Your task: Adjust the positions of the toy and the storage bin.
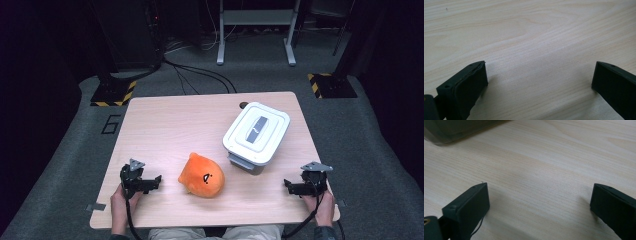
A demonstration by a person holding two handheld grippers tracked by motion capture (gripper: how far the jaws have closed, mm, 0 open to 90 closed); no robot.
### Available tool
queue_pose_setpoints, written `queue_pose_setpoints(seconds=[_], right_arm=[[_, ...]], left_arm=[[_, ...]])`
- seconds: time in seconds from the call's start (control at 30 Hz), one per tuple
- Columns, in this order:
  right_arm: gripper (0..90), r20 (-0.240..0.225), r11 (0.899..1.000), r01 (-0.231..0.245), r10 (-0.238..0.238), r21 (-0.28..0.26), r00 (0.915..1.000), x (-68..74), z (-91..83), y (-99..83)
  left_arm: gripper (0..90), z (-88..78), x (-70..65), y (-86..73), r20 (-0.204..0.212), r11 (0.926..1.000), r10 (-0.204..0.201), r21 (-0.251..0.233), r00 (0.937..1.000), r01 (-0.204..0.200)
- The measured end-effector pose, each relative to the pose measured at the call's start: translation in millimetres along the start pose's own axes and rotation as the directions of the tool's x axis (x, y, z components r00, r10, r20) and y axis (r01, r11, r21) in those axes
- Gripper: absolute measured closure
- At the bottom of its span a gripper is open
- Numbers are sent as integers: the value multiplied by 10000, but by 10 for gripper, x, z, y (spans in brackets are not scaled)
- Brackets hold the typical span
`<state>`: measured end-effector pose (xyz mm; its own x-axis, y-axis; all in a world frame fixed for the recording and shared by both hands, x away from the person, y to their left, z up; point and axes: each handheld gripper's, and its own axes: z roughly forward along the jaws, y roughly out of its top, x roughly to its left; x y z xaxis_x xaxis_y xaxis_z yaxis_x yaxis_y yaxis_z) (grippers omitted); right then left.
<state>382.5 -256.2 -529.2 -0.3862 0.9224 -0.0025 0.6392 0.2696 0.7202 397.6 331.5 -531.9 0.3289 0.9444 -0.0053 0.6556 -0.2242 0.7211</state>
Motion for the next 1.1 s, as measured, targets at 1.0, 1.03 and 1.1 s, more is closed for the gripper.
queue_pose_setpoints(seconds=[1.0, 1.03, 1.1], right_arm=[[0, -258, 9970, -684, 675, -353, 9974, 88, -95, 39], [0, -232, 9980, -545, 537, -329, 9983, 134, -108, 44], [0, -308, 9989, -323, 312, -339, 9990, 210, -130, 50]], left_arm=[[0, -3, 4, 0, 35, 10000, 25, 25, 10000, -25], [0, 1, 2, -1, 2, 10000, 22, -21, 10000, -22], [0, -2, 4, 0, 27, 10000, 29, 15, 10000, -29]])
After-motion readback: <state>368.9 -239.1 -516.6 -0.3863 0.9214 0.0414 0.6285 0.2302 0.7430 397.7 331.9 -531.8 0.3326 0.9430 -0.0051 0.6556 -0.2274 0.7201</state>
